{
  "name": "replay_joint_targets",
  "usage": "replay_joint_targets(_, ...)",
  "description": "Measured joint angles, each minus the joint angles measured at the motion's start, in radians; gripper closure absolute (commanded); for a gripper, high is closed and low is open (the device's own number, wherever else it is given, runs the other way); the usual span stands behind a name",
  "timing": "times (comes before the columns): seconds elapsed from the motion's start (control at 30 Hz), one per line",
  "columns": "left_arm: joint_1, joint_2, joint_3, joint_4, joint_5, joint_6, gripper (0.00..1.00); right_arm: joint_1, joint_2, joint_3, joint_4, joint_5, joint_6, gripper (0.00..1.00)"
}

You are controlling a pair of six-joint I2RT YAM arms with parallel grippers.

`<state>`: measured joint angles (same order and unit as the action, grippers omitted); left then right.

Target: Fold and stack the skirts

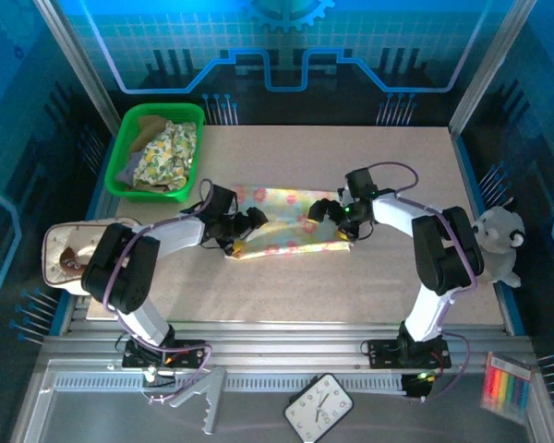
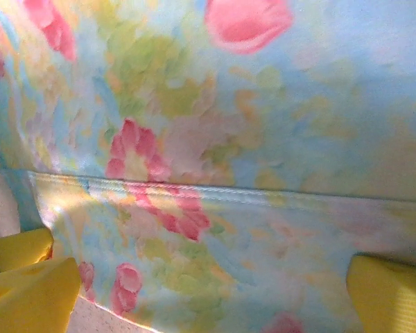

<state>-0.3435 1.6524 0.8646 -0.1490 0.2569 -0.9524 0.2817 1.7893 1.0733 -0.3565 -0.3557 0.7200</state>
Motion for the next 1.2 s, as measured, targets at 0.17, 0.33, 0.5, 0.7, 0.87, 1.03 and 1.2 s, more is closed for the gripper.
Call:
replay_joint_targets(0.17, 0.003, -0.062, 0.041, -0.114, -0.051, -0.002, 0.01, 0.019, -0.030, 0.057, -0.051, 0.046, 0.003, 0.00)
replay_joint_targets(0.33, 0.003, -0.016, 0.225, -0.103, -0.043, 0.013, 0.01, 0.038, -0.031, 0.135, 0.025, 0.064, 0.040, 0.01)
replay_joint_targets(0.5, 0.003, 0.159, 0.429, 0.012, 0.031, 0.007, 0.01, 0.039, 0.066, 0.219, 0.159, 0.031, 0.099, 0.03)
replay_joint_targets(0.7, 0.010, 0.365, 0.513, 0.075, 0.049, -0.011, 0.01, 0.038, 0.246, 0.326, 0.232, -0.011, 0.141, 0.04)
replay_joint_targets(0.87, 0.035, 0.420, 0.490, 0.094, 0.023, -0.034, 0.01, 0.025, 0.298, 0.348, 0.205, 0.011, 0.135, 0.04)
replay_joint_targets(1.03, 0.043, 0.405, 0.447, 0.151, 0.018, -0.044, 0.01, -0.001, 0.293, 0.348, 0.144, 0.069, 0.094, 0.03)
replay_joint_targets(1.2, 0.047, 0.386, 0.433, 0.144, 0.021, -0.041, 0.01, -0.022, 0.209, 0.288, 0.078, 0.138, 0.037, 0.02)
